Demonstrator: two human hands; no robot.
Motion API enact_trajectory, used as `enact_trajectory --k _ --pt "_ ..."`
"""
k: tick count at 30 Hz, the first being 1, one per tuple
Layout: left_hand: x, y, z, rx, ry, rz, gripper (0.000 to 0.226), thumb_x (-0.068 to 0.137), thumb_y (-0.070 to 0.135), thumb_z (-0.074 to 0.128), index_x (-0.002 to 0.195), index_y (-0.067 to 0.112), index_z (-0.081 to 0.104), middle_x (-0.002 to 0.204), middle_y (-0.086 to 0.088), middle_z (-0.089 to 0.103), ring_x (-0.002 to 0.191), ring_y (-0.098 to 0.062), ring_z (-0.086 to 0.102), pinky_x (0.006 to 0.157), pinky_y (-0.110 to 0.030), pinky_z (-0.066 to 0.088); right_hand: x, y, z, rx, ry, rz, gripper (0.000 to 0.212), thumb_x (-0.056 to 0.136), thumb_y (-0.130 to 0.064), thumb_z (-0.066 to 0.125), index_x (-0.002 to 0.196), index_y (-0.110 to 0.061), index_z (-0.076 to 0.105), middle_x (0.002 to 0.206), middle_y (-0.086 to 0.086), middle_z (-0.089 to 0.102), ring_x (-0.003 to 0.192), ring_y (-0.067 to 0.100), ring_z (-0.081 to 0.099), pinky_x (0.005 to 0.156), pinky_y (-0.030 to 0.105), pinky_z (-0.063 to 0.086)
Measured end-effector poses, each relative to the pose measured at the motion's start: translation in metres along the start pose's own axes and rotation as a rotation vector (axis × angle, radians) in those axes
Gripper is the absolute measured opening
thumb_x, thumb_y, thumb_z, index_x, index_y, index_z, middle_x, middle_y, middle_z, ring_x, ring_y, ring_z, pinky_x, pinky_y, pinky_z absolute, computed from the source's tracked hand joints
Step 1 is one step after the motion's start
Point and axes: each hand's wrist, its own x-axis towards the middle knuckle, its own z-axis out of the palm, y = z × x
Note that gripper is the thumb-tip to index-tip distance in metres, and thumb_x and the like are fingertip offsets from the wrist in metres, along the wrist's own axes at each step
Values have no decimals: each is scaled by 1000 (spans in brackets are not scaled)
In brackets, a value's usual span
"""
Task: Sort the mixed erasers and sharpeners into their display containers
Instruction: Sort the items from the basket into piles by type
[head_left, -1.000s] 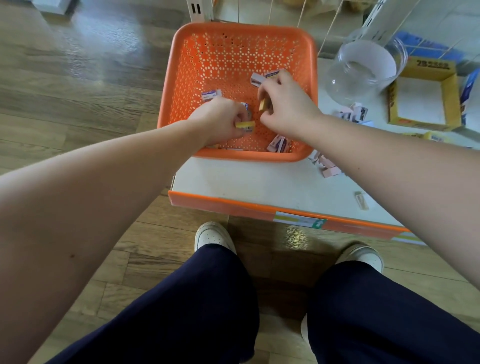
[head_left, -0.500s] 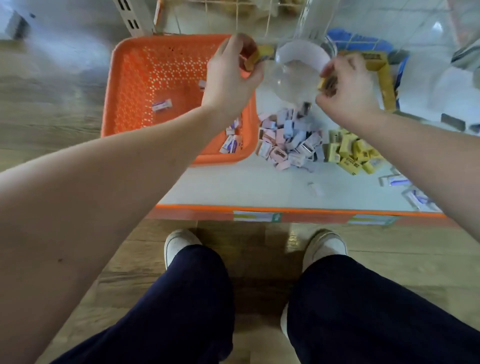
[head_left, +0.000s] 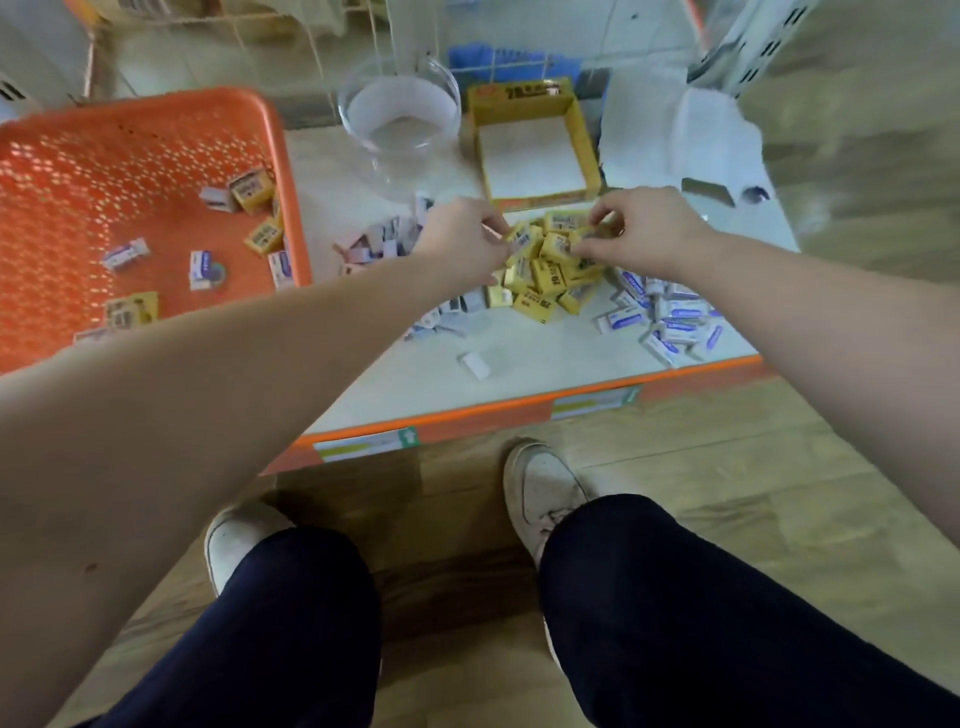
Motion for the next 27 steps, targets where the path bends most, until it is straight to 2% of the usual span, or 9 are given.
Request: enact_trajectory --k 3,7,9,12,15,17,20,23,27 --pt "3 5 14 19 22 -80 24 94 15 56 117 10 59 97 -7 67 59 -13 64 52 -18 53 1 1 1 14 -11 -4 41 82 -46 65 110 -16 63 115 10 62 108 26 53 81 26 38" --pt "4 5 19 100 22 -68 32 95 16 53 126 11 57 116 -9 62 88 -27 67 82 -37 55 5 -10 6 51 37 -3 44 83 -46 64 117 -18 60 117 12 58 107 25 54 80 25 37" --pt "2 5 20 116 -3 -46 34 95 18 54 128 11 56 120 -9 61 91 -27 67 84 -39 55 7 -18 9 25 53 -13 44 85 -46 62 117 -16 60 115 13 59 108 25 52 82 27 39" --pt "0 6 15 198 -61 -11 37 95 21 54 131 15 54 122 -5 62 92 -20 67 83 -29 53 6 -21 11 -6 26 9 46 85 -47 61 114 -11 58 113 13 59 107 27 53 81 31 41" --pt "1 6 5 230 -143 -24 39 92 23 59 130 18 55 102 0 67 80 -12 66 69 -16 49 5 -18 12 -51 -22 8 55 85 -48 60 122 -8 53 119 14 57 109 29 53 83 33 42" --pt "1 3 0 247 -181 -9 43 90 23 62 132 17 54 108 -2 67 88 -14 66 75 -16 51 5 -20 11 -76 -43 -6 57 85 -48 61 126 -10 53 122 13 57 110 29 53 85 33 43" --pt "-3 -2 -8 366 -118 153 46 90 22 60 135 17 50 130 -3 57 110 -18 59 89 -20 43 5 -26 9 -138 -12 -60 52 87 -45 59 125 -12 56 122 14 55 110 29 53 87 34 43" --pt "-13 -9 -26 512 -65 408 38 89 26 60 126 17 56 121 -4 58 103 -19 57 85 -21 37 4 -33 12 -150 72 -131 48 87 -44 58 126 -16 54 124 12 49 114 28 48 89 37 42" --pt "-25 -28 -36 839 -299 668 38 91 39 56 124 20 58 118 -1 61 113 -22 51 97 -37 38 7 -40 13 -145 98 -187 39 90 -38 55 124 -17 55 123 10 48 117 27 45 91 38 42"
